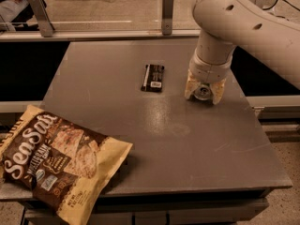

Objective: Move green can near brown chip bag

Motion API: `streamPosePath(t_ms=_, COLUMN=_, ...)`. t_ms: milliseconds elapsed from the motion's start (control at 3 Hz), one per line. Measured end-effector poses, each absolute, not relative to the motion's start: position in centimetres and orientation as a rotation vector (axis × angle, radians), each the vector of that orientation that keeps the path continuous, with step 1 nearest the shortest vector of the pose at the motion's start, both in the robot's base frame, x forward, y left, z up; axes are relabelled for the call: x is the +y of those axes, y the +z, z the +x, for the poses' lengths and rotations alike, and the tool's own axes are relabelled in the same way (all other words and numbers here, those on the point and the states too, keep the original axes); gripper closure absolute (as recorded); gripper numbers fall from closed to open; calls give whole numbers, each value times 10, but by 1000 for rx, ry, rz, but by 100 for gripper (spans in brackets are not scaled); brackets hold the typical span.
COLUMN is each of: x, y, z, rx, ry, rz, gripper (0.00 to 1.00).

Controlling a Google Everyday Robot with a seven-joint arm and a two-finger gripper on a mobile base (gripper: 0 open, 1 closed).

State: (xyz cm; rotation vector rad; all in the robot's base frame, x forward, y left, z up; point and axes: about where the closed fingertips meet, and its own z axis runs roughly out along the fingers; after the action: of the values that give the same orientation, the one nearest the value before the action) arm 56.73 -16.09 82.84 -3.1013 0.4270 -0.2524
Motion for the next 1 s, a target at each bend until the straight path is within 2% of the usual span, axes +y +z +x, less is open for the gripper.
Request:
streamPosePath(t_ms=333, x=-161, y=831, z=567, rx=427, ry=-252, rz=-3101, gripper=86)
streamPosePath(t_ms=667, x=-161, y=830, z=568, rx=426, ry=-253, rz=-3100, gripper=100)
streamPosePath(t_ms=1000, x=-162, y=834, z=566, rx=452, ry=-232, rz=-2996, gripper=100)
